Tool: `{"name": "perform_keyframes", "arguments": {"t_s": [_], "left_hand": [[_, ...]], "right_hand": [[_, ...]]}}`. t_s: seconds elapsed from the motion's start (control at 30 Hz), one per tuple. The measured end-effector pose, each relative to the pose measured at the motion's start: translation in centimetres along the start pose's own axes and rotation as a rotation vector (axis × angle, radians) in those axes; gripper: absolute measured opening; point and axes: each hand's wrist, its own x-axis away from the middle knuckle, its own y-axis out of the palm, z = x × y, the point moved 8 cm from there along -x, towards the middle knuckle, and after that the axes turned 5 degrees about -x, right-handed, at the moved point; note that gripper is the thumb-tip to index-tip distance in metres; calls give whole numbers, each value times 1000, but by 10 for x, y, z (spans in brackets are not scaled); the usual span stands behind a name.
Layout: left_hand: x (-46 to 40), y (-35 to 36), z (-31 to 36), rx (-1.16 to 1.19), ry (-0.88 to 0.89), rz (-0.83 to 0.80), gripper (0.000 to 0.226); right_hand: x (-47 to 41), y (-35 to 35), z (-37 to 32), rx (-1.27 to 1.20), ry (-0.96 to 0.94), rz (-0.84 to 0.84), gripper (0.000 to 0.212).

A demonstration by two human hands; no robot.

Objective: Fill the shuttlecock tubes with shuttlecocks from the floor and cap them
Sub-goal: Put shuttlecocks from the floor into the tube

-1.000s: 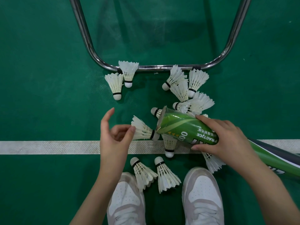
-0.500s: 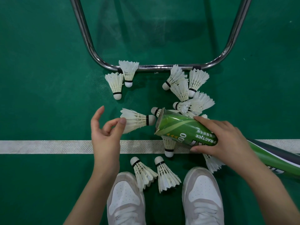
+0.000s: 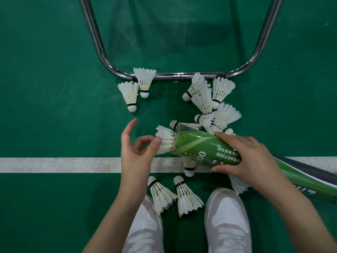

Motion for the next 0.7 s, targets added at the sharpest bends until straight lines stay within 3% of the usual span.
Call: {"name": "perform_keyframes", "arguments": {"t_s": [0.43, 0.7], "left_hand": [[-2, 25, -7, 44, -35, -113, 55], [-4, 40, -7, -205, 21, -311, 73]], "right_hand": [[0, 1, -2, -2, 1, -7, 91], [0, 1, -2, 15, 16, -36, 92]]}}
